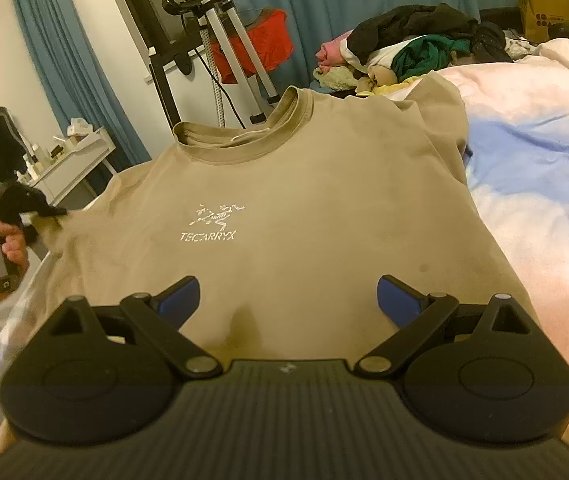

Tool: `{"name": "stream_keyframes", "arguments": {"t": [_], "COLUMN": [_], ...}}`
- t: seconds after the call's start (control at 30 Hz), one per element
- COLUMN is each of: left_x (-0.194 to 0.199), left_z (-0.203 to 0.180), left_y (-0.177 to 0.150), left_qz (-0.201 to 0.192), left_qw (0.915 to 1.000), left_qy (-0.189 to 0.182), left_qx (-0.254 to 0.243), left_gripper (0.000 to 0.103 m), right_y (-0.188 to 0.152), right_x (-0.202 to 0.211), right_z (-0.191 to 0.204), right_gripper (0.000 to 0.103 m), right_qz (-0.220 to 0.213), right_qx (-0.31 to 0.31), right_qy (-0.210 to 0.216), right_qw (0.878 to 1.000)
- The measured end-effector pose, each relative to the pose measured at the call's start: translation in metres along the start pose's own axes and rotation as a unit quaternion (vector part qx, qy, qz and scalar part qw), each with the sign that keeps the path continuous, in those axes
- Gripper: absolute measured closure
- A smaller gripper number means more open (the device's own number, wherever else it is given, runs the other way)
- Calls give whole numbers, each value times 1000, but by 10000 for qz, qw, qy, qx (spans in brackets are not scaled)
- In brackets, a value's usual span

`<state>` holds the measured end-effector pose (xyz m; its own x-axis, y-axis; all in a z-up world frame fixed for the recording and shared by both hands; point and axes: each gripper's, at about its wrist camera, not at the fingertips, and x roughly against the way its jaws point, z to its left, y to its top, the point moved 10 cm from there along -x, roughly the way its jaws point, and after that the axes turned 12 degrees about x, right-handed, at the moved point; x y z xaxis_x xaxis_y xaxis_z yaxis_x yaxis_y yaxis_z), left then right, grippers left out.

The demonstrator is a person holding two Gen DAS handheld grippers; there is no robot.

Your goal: Fold clothes

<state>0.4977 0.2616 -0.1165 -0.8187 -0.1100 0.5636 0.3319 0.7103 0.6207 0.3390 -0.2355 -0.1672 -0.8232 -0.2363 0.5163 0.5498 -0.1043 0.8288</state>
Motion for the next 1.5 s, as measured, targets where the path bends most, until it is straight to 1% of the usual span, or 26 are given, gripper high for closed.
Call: {"name": "stream_keyframes", "arguments": {"t": [0.03, 0.13, 0.17, 0.2, 0.23, 0.27, 0.3, 0.33, 0.37, 0.43, 0.5, 0.67, 0.7, 0.73, 0.83, 0.9, 0.93, 0.97, 1.07, 1.1, 1.17, 1.23, 1.27, 1.4, 1.47, 1.5], "left_x": [-5, -19, -23, -26, -26, -25, -20, -10, 0, 28, 60, 167, 189, 212, 268, 297, 310, 320, 342, 344, 335, 324, 316, 281, 271, 266], "left_z": [-1, -3, -3, -5, -8, -10, -13, -19, -26, -42, -61, -93, -99, -102, -108, -112, -115, -118, -128, -128, -127, -121, -113, -87, -79, -75], "left_y": [3, -10, -14, -18, -22, -26, -28, -31, -34, -44, -57, -107, -117, -130, -172, -202, -217, -229, -262, -270, -281, -292, -292, -292, -283, -279], "left_qz": [-31, 10, 25, 34, -5, -54, -173, -293, -411, -455, -506, -655, -684, -688, -500, -324, -238, -190, -80, -69, -47, 39, 49, 24, -132, -217], "left_qw": [9996, 9966, 9948, 9937, 9920, 9900, 9873, 9837, 9795, 9764, 9737, 9690, 9675, 9678, 9697, 9692, 9678, 9655, 9572, 9547, 9523, 9526, 9530, 9599, 9639, 9656], "left_qy": [174, 320, 360, 336, 378, 434, 574, 615, 634, 444, 196, -465, -596, -704, -997, -1155, -1241, -1306, -1534, -1608, -1640, -1667, -1676, -1491, -1274, -1159], "left_qx": [-211, -765, -948, -1069, -1204, -1344, -1469, -1662, -1869, -2064, -2213, -2338, -2361, -2316, -2172, -2149, -2179, -2246, -2453, -2503, -2573, -2546, -2523, -2374, -2335, -2316], "left_gripper": [97, 95, 88, 84, 72, 62, 44, 35, 33, 24, 20, 11, 6, 4, 3, 3, 3, 3, 1, 1, 1, 1, 1, 1, 2, 2], "right_y": [1, 4, 6, 7, 9, 10, 11, 13, 14, 16, 17, 25, 28, 29, 35, 37, 38, 38, 36, 36, 34, 35, 37, 46, 51, 53], "right_x": [0, 0, 1, 2, 3, 3, 4, 5, 6, 9, 12, 26, 29, 33, 46, 55, 59, 64, 77, 81, 87, 88, 87, 64, 43, 33], "right_z": [-1, -3, -5, -5, -5, -5, -4, -4, -3, 0, 2, 6, 7, 7, 7, 6, 5, 3, -2, -4, -10, -20, -26, -55, -73, -83], "right_gripper": [6, 6, 6, 6, 6, 6, 6, 6, 6, 6, 6, 6, 6, 6, 6, 14, 23, 25, 25, 25, 25, 25, 25, 25, 29, 30], "right_qz": [-19, -108, -146, -191, -237, -277, -308, -336, -363, -418, -472, -685, -743, -803, -964, -1027, -1053, -1074, -1125, -1135, -1145, -1156, -1165, -1044, -890, -813], "right_qx": [-19, -38, -39, -25, 0, 34, 73, 111, 144, 200, 241, 332, 356, 378, 365, 351, 345, 328, 248, 223, 162, 16, -59, -228, -310, -350], "right_qy": [-3, -63, -79, -91, -107, -124, -137, -136, -122, -81, -36, -43, -54, -66, -7, -8, -17, -34, -101, -127, -179, -249, -285, -500, -665, -748], "right_qw": [10000, 9999, 9999, 9998, 9997, 9995, 9994, 9993, 9992, 9989, 9986, 9971, 9966, 9960, 9947, 9941, 9938, 9937, 9933, 9932, 9931, 9930, 9928, 9930, 9933, 9933]}}
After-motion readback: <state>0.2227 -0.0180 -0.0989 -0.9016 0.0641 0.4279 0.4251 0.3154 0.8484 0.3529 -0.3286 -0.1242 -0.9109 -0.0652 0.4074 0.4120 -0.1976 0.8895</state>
